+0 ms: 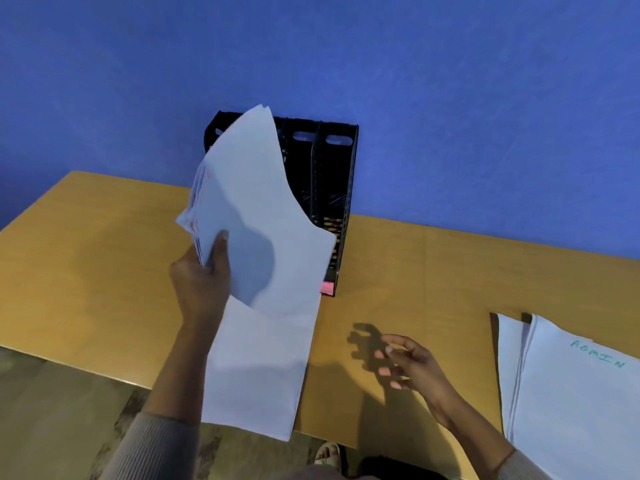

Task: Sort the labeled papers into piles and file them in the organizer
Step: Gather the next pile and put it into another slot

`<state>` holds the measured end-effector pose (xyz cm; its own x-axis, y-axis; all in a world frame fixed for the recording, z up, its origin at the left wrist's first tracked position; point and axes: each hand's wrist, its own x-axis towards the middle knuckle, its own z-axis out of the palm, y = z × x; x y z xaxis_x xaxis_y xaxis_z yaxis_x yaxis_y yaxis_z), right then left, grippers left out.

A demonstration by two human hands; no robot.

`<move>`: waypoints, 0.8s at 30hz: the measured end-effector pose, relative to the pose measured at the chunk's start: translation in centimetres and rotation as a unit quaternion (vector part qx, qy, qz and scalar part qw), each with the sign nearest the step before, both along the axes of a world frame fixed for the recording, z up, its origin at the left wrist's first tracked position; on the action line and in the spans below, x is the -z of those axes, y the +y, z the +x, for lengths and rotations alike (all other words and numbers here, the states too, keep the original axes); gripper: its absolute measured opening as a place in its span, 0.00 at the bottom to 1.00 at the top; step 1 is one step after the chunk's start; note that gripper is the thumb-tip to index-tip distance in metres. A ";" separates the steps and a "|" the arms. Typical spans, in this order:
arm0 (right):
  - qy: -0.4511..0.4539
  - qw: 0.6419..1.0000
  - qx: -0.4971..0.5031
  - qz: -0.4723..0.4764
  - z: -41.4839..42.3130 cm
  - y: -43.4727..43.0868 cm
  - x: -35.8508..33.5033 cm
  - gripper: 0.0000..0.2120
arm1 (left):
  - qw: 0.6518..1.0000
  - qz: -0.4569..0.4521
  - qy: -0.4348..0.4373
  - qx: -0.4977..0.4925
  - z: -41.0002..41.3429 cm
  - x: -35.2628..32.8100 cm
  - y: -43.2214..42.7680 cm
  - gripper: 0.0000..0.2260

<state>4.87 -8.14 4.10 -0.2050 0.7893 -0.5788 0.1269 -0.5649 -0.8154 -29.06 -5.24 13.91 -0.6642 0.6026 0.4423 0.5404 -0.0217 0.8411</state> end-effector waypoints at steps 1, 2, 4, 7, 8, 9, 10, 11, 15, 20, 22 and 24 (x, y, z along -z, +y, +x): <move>-0.004 1.000 0.010 -0.004 0.4 0.1 0.2 0.11 | 0.999 0.001 0.043 -0.003 -0.4 -0.6 0.4 0.17; -0.008 1.000 0.018 -0.008 0.7 0.2 0.3 0.11 | 0.995 -0.003 0.095 -0.009 -0.6 -1.2 0.9 0.15; -0.018 0.999 0.029 -0.011 1.4 0.3 0.5 0.10 | 0.982 -0.013 0.190 -0.018 -0.8 -2.2 1.8 0.12; -0.025 0.998 0.048 -0.013 2.3 0.3 0.7 0.10 | 0.966 -0.008 0.259 0.007 -0.2 -3.4 3.3 0.05; -0.026 0.998 0.052 -0.013 2.5 0.2 0.7 0.10 | 0.962 -0.011 0.272 0.018 0.0 -3.5 3.9 0.05; -0.027 0.998 0.055 -0.013 2.7 0.2 0.8 0.10 | 0.959 -0.020 0.281 0.029 0.2 -3.6 4.6 0.06; -0.027 0.998 0.058 -0.013 2.8 0.1 0.8 0.10 | 0.955 -0.035 0.292 0.038 0.4 -3.6 5.3 0.09; -0.027 0.998 0.062 -0.013 3.0 0.0 0.8 0.10 | 0.948 -0.054 0.309 0.047 0.7 -3.5 6.0 0.11; -0.026 0.997 0.068 -0.018 3.4 -0.1 0.8 0.09 | 0.923 -0.150 0.348 0.062 1.3 -3.0 9.0 0.17; -0.035 0.997 0.067 -0.011 3.6 -0.2 0.7 0.09 | 0.915 -0.099 0.384 0.082 1.9 -0.7 12.0 0.14; -0.039 0.997 0.063 -0.010 3.7 -0.2 0.7 0.10 | 0.909 -0.143 0.381 0.091 1.8 0.7 13.1 0.16; -0.038 0.998 0.054 -0.011 3.8 -0.3 0.6 0.10 | 0.914 -0.160 0.358 0.102 2.0 2.1 13.6 0.19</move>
<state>8.67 -8.41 3.52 -0.0746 0.7910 -0.6073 0.1256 -0.5967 -0.7926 -27.03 8.39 11.76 -0.1325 0.8559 0.4999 0.9673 0.0017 0.2535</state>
